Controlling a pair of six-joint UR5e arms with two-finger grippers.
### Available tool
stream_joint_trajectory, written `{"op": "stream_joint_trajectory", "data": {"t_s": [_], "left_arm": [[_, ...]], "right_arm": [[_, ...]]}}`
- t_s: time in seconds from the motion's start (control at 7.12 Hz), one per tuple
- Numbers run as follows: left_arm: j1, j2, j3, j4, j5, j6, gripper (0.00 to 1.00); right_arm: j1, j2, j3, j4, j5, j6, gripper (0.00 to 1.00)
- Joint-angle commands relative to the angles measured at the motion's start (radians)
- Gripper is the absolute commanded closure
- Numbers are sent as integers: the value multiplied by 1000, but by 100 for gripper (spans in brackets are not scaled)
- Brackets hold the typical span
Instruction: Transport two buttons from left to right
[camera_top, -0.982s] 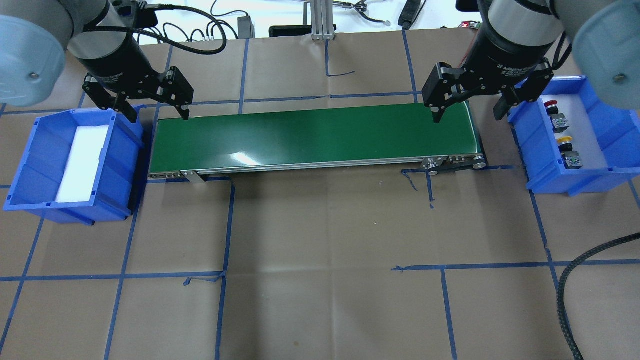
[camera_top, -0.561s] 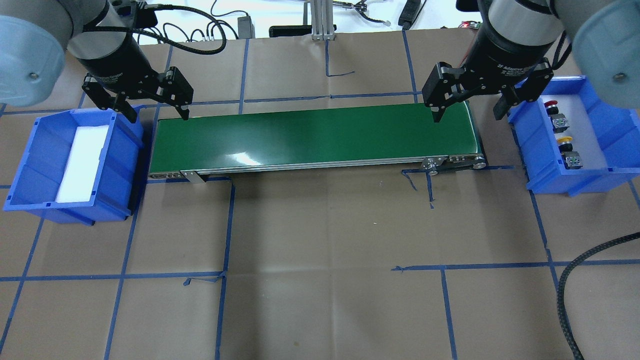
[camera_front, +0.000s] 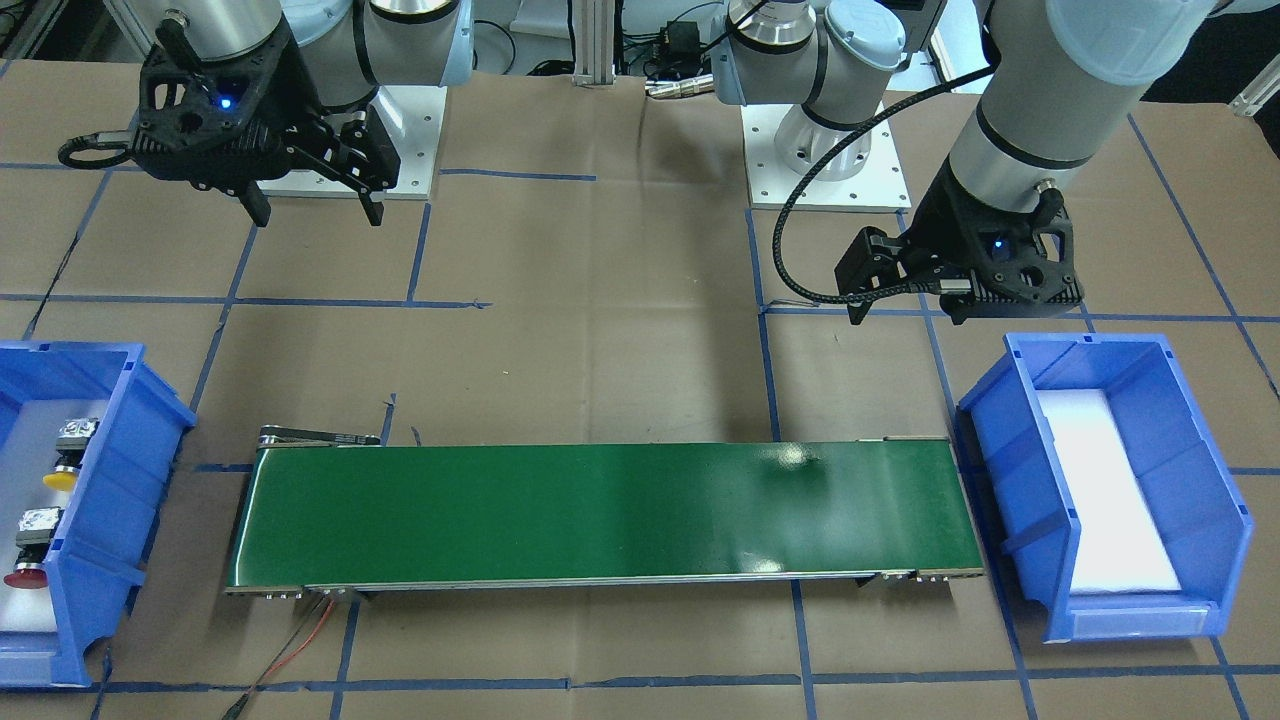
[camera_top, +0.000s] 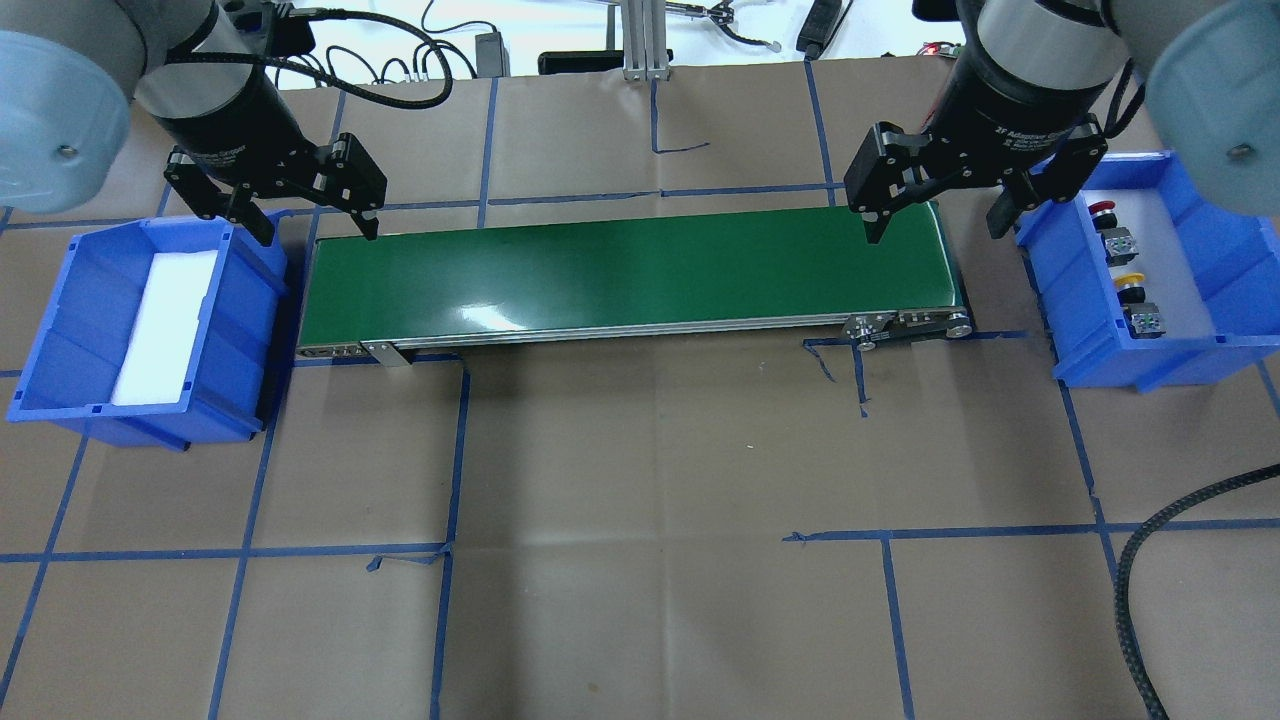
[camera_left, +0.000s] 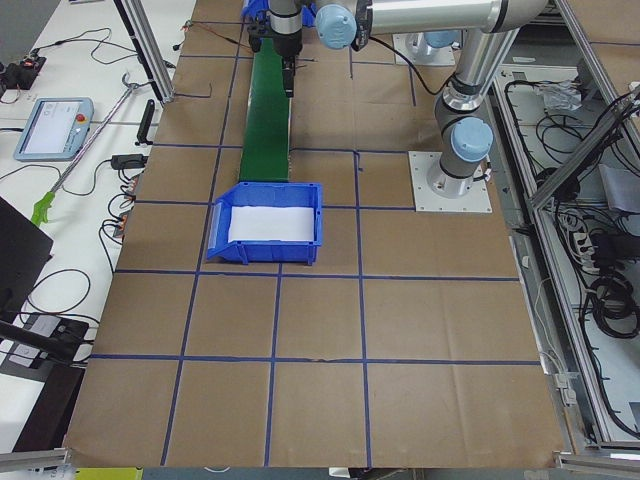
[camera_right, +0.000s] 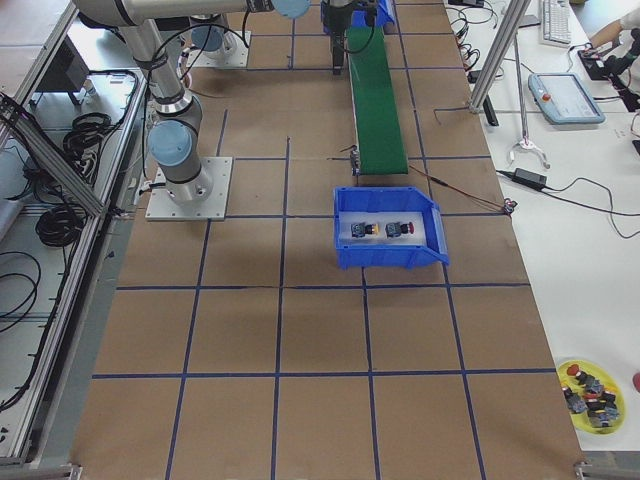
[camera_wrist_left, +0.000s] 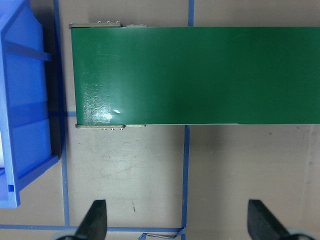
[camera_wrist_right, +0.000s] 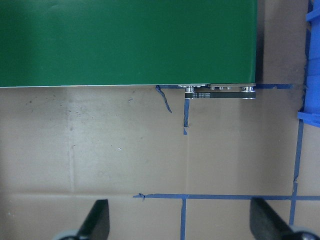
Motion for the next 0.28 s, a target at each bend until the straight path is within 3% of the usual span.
{"op": "stream_joint_trajectory", "data": {"t_s": [0.0, 0.14], "left_arm": [[0, 0, 0, 0, 0, 0, 1], [0, 0, 0, 0, 0, 0, 1]], "right_arm": [[0, 0, -1, -1, 0, 0, 0], [0, 0, 1, -3, 5, 0, 0]]}}
